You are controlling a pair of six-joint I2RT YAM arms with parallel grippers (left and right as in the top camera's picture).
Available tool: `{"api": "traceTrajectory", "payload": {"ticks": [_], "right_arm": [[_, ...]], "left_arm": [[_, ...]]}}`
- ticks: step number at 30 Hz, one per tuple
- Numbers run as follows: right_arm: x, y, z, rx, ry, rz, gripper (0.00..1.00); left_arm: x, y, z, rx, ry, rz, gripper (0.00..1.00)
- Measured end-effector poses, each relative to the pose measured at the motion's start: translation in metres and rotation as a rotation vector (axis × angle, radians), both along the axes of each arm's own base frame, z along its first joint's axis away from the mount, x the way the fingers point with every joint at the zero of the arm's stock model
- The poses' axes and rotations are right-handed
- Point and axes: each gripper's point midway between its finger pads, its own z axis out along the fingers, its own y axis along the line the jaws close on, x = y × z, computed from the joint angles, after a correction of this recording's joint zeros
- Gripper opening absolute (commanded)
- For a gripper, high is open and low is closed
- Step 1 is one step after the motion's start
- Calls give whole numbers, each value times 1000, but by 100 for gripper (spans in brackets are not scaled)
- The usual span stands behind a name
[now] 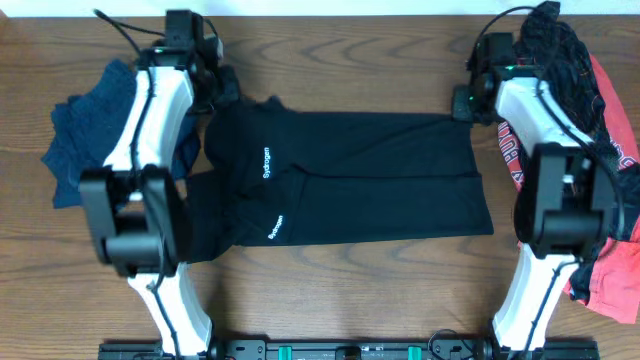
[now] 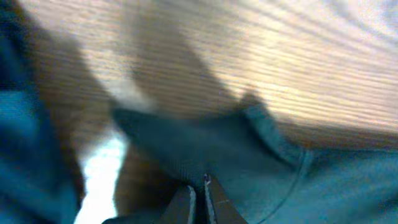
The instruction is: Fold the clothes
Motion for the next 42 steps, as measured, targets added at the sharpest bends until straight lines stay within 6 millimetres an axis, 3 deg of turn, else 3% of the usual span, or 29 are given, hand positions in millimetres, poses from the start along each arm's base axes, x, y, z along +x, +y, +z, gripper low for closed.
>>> {"api": "traceTrajectory", "payload": {"ticks": [3, 8, 14, 22, 31, 38, 42], "right_arm": [[-16, -8, 35, -10, -3, -26, 1], [-51, -14, 66, -16, 52, -45, 1], [-93, -18, 63, -20, 213, -55, 1], [-123, -17, 60, -18, 337, -49, 1], [-153, -15, 61, -15, 459, -46, 1], [-161, -15, 57, -15, 490, -38, 1], [-166, -11, 52, -20, 513, -8, 1]], "left_arm": [[-18, -1, 18, -3, 21, -2, 6], [-50, -1, 16, -3, 140, -1, 6], [-90, -1, 8, -4, 307, 0, 6], [-141, 4, 9, 14, 513, 5, 6], [-169, 11, 12, 59, 619, 0, 6], [-185, 12, -15, 64, 677, -12, 6], [-205, 12, -34, 63, 746, -20, 6]]}}
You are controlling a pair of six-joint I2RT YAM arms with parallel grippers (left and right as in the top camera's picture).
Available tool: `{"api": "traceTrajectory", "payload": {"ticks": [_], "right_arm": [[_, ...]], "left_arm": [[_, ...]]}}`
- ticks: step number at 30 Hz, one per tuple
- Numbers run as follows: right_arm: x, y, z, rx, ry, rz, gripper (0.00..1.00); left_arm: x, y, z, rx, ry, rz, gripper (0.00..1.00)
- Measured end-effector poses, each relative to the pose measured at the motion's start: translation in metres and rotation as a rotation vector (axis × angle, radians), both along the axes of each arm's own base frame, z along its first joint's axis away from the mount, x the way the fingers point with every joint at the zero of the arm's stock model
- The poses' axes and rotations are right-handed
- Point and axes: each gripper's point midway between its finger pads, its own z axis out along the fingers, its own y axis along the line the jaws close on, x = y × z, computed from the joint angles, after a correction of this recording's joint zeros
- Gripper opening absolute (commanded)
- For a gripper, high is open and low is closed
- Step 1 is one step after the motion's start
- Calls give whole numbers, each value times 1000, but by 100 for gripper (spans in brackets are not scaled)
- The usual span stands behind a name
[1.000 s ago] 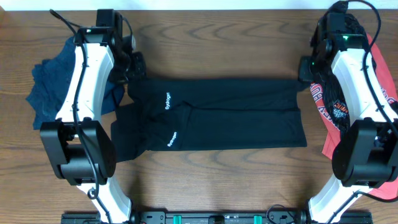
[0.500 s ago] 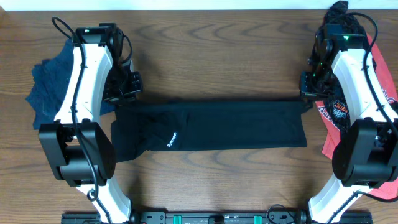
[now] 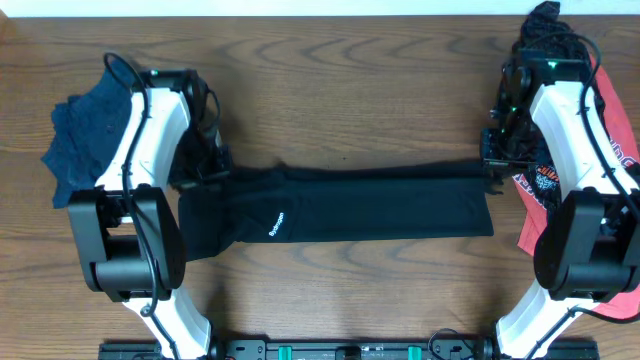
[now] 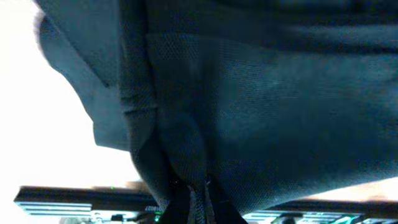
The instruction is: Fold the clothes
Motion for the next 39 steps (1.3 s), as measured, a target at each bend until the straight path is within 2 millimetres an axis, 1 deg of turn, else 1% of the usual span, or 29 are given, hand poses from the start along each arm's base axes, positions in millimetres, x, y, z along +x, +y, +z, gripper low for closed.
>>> {"api": "traceTrajectory", "payload": {"ticks": [2, 5, 8, 10, 15, 16, 20, 24, 29, 31, 33, 34, 35, 36, 39], "right_arm": [[-3, 2, -4, 1, 10, 13, 1], [-7, 5, -12, 2, 24, 27, 1], [-11, 5, -20, 3, 35, 33, 1], [-13, 4, -24, 1, 41, 34, 4], [-18, -1, -27, -32, 58, 32, 19], [-18, -3, -27, -41, 59, 34, 24], [-20, -7, -26, -67, 67, 34, 30], [-21, -8, -25, -72, 75, 36, 30], [-22, -6, -26, -56, 76, 47, 27], [-18, 0, -27, -20, 62, 54, 26], [-12, 7, -29, 21, 35, 64, 26], [-9, 10, -30, 40, 21, 68, 26], [-7, 13, -30, 56, 13, 70, 26], [-5, 16, -30, 75, 6, 74, 26], [-4, 21, -31, 107, 1, 81, 26]], "left_arm": [[-9, 0, -9, 0, 27, 0, 6], [-16, 0, -19, 3, 46, -1, 6], [-18, 0, -24, 3, 50, -1, 6], [-19, 0, -25, 3, 50, -1, 7], [-20, 0, -25, 3, 54, -1, 8], [-21, 0, -24, 3, 59, -1, 11], [-27, 1, -22, 5, 84, -6, 14], [-27, 2, -22, 12, 84, -9, 14], [-26, 2, -21, 11, 81, -12, 14], [-21, 3, -18, 12, 63, -12, 15], [-12, 3, -12, 15, 15, -13, 17], [-5, 3, -6, 16, -24, -13, 29], [2, 4, 0, 17, -70, -20, 50], [7, 3, 7, 16, -111, -21, 67], [18, 4, 28, 21, -215, -13, 68]]}}
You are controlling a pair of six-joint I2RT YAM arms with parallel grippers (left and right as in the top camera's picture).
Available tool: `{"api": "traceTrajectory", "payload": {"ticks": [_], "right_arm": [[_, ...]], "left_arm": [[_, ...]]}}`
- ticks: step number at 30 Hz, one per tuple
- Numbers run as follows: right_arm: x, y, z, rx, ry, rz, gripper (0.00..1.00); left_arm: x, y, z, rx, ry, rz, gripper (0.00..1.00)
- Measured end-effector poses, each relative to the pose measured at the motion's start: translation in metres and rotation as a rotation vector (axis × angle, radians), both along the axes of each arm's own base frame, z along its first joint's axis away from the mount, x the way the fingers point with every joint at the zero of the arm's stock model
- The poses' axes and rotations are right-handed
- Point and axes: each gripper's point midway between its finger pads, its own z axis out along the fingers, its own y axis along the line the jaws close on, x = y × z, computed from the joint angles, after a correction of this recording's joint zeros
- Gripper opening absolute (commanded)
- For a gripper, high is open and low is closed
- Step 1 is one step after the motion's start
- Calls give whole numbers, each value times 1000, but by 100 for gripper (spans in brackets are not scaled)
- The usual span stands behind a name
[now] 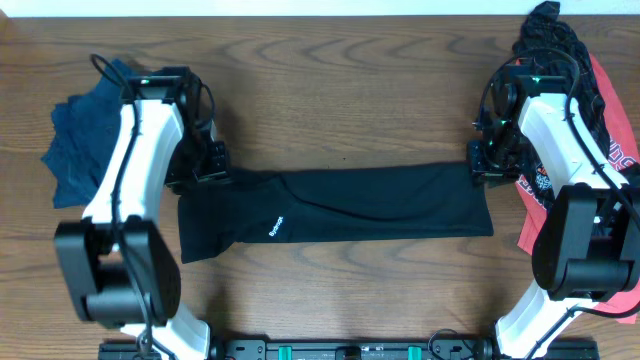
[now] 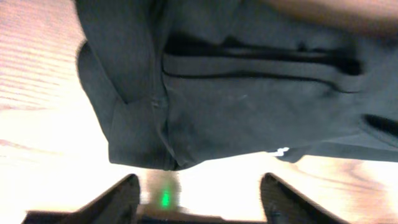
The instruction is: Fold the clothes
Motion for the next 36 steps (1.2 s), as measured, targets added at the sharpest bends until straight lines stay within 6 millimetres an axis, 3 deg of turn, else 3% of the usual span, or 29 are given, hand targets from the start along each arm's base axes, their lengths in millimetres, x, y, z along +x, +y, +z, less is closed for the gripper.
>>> {"api": "traceTrajectory", "payload": {"ticks": [3, 8, 13, 15, 23, 26, 30, 34, 36], "right_arm": [[0, 3, 0, 16, 0, 5, 26], [1, 5, 0, 30, -4, 8, 31], [2, 5, 0, 48, -7, -20, 44], [1, -1, 0, 63, -6, -29, 49], [-5, -29, -10, 157, -22, -67, 49], [-5, -34, -23, 167, -44, -60, 59], [-7, -27, -38, 213, -69, -21, 77], [-10, -13, -48, 297, -93, 21, 86], [-11, -7, -54, 329, -109, 38, 86]], "left_arm": [[4, 0, 9, -2, -47, 11, 67], [17, -12, 8, -45, -97, 20, 59], [27, -34, 6, -69, -144, -35, 55], [23, -43, -2, -78, -132, -58, 55], [-14, -54, -45, -79, -19, -89, 55], [-16, -54, -57, -78, -21, -77, 55], [-19, -54, -66, -77, -18, -67, 55], [-20, -54, -68, -75, -17, -59, 55], [-19, -54, -68, -75, -20, -55, 56]]}}
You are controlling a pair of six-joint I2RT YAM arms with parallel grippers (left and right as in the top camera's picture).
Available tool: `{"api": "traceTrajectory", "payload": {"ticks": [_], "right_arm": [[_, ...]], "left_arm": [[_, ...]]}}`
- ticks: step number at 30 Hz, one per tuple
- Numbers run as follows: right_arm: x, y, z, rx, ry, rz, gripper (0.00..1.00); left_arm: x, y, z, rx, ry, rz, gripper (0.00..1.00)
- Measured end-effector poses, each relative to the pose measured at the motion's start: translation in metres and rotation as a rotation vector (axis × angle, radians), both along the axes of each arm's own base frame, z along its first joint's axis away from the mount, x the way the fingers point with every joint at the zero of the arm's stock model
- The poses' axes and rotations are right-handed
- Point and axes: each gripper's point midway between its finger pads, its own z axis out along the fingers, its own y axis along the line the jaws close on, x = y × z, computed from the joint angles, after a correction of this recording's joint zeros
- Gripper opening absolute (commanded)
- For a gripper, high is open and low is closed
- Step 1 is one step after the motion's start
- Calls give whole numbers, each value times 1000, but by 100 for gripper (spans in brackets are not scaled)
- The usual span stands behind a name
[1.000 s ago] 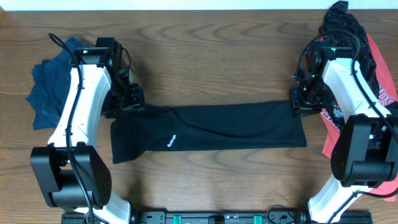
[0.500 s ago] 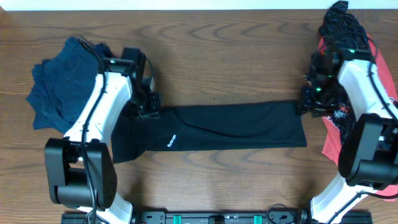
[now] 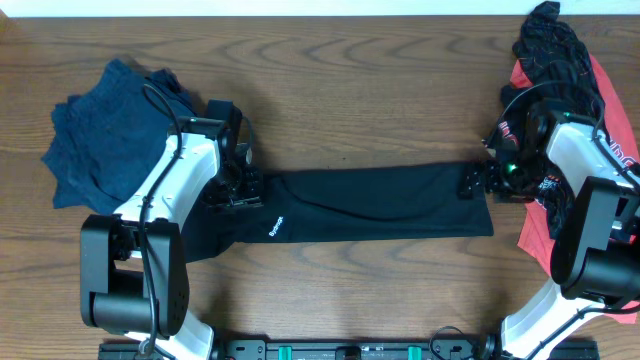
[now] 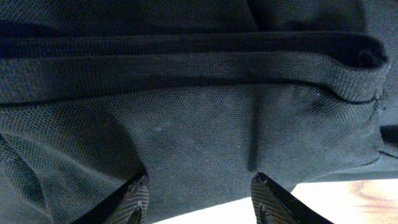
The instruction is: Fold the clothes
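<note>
A black shirt lies folded into a long narrow strip across the table's middle, with small white lettering near its left part. My left gripper hovers over the strip's left part. In the left wrist view the left gripper is open, its ribbed fingertips close over the dark knit fabric, nothing between them. My right gripper is at the strip's right end; its jaws are too small to read in the overhead view.
A crumpled blue garment lies at the left, beside my left arm. A pile of red and black clothes sits at the right edge, behind my right arm. Bare wooden table shows beyond the strip and in front of it.
My left gripper, still open, has moved from the strip's upper left edge to a spot a little right, low over the fabric. My right gripper has shifted slightly toward the front at the strip's right end.
First the shirt lay wide, with both grippers at its far corners and the left shut on the cloth. Then the far edge was at the front, making a narrow strip. Later the left gripper was open above the strip, and now it is close over it.
</note>
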Motion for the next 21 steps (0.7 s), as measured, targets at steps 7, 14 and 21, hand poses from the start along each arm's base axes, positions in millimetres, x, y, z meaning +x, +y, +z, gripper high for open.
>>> {"api": "traceTrajectory", "payload": {"ticks": [7, 14, 21], "right_arm": [[4, 10, -5, 47, -92, 15, 75], [-4, 24, -8, 125, -98, 21, 32], [-12, 28, -14, 149, -65, 11, 1]], "left_arm": [[1, 0, 0, -1, -5, 4, 56], [1, 0, 0, 0, -4, 7, 56], [1, 0, 0, 0, -5, 7, 56]]}}
